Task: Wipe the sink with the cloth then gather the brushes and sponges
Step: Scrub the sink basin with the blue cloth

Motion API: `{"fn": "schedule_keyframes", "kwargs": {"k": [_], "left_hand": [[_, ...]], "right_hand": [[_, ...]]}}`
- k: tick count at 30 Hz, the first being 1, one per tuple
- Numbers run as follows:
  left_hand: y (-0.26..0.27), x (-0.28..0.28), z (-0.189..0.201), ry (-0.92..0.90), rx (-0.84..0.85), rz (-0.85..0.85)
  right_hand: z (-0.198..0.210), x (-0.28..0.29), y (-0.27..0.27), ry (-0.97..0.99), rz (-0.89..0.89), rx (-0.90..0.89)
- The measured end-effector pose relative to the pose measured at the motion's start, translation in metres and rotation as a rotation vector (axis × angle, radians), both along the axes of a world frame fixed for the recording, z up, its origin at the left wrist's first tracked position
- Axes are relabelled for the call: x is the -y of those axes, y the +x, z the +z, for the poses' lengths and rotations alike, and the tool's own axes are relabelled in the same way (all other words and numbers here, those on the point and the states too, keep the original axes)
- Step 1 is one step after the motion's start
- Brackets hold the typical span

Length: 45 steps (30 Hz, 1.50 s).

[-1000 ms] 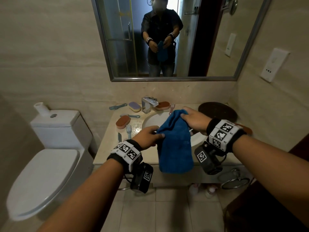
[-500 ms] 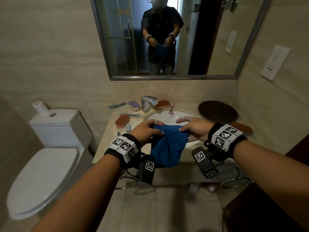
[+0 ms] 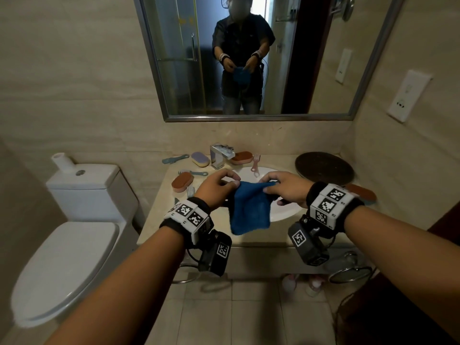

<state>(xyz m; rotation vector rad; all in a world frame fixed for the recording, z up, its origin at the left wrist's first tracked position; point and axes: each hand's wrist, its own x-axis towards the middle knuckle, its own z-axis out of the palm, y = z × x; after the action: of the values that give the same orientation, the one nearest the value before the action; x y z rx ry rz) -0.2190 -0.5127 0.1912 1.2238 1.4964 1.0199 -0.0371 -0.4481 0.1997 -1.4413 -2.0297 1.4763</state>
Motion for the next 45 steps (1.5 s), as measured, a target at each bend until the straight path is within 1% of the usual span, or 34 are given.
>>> {"fn": "schedule_keyframes", "kwargs": {"k": [1,2,6,11,12,14,16,19,22,25,27,28,29,31,33,34,36,37,39,41,42,43,45], "left_hand": [[-0.001,0.001,0.001,-0.007,0.031,-0.016],[-0.004,0.001,0.002,-0.013,0.022,-0.032],[-0.006,0.002,0.005,0.006,-0.248,-0.069],[-0.005,0.0,0.007,0.114,-0.41,0.009],[-0.005,-0.001,0.007,0.118,-0.436,0.021],[-0.005,-0.001,0.007,0.127,-0.486,0.031],[-0.005,-0.002,0.006,0.122,-0.512,-0.003],[-0.007,-0.003,0.002,0.071,-0.413,-0.079],[-0.007,-0.002,-0.001,0.0,-0.305,-0.092],[-0.003,0.001,-0.003,-0.071,-0.103,-0.047],[-0.002,0.003,-0.004,-0.11,0.031,-0.065],[-0.003,0.003,-0.005,-0.12,0.042,-0.098],[-0.003,0.005,-0.005,-0.129,0.007,-0.137],[-0.003,0.004,-0.006,-0.128,-0.069,-0.163],[-0.003,0.003,-0.007,-0.117,-0.027,-0.12],[-0.003,0.002,-0.007,-0.107,0.02,-0.105],[-0.002,0.002,-0.005,-0.09,0.1,-0.089],[-0.002,0.002,-0.003,-0.08,0.105,-0.09],[0.001,0.003,-0.001,-0.064,0.078,-0.114],[0.003,0.004,-0.002,-0.049,0.035,-0.148],[0.004,0.003,-0.003,-0.04,0.026,-0.158],[0.006,0.003,-0.004,-0.028,0.028,-0.165],[0.013,0.002,-0.004,0.008,0.057,-0.175]], "right_hand": [[0.0,0.0,0.001,0.019,-0.004,0.011],[0.001,0.0,0.002,0.032,-0.007,0.004],[0.002,-0.002,0.008,0.092,-0.042,-0.039],[0.009,-0.002,0.011,0.104,0.012,-0.05],[0.01,-0.002,0.011,0.128,0.021,-0.026],[0.009,-0.005,0.011,0.223,0.03,0.082],[0.006,-0.007,0.012,0.29,0.032,0.174],[0.006,-0.004,0.015,0.291,0.041,0.163],[0.01,0.0,0.015,0.263,0.044,0.086],[0.011,0.003,0.013,0.169,0.005,-0.024],[0.01,0.004,0.012,0.141,-0.038,-0.047],[0.009,0.004,0.012,0.122,-0.068,-0.071],[0.008,0.005,0.011,0.083,-0.096,-0.119],[0.01,0.007,0.01,-0.098,-0.123,-0.289],[0.014,0.009,0.013,-0.279,-0.087,-0.439],[0.015,0.009,0.015,-0.306,-0.051,-0.449],[0.014,0.005,0.018,-0.247,-0.002,-0.383],[0.014,0.003,0.02,-0.201,0.002,-0.345],[0.009,0.0,0.024,-0.13,-0.006,-0.274],[0.005,0.0,0.03,-0.099,0.036,-0.177],[0.002,0.0,0.035,-0.098,0.06,-0.162],[-0.002,-0.002,0.04,-0.112,0.072,-0.194],[-0.007,-0.006,0.049,-0.217,0.056,-0.392]]}}
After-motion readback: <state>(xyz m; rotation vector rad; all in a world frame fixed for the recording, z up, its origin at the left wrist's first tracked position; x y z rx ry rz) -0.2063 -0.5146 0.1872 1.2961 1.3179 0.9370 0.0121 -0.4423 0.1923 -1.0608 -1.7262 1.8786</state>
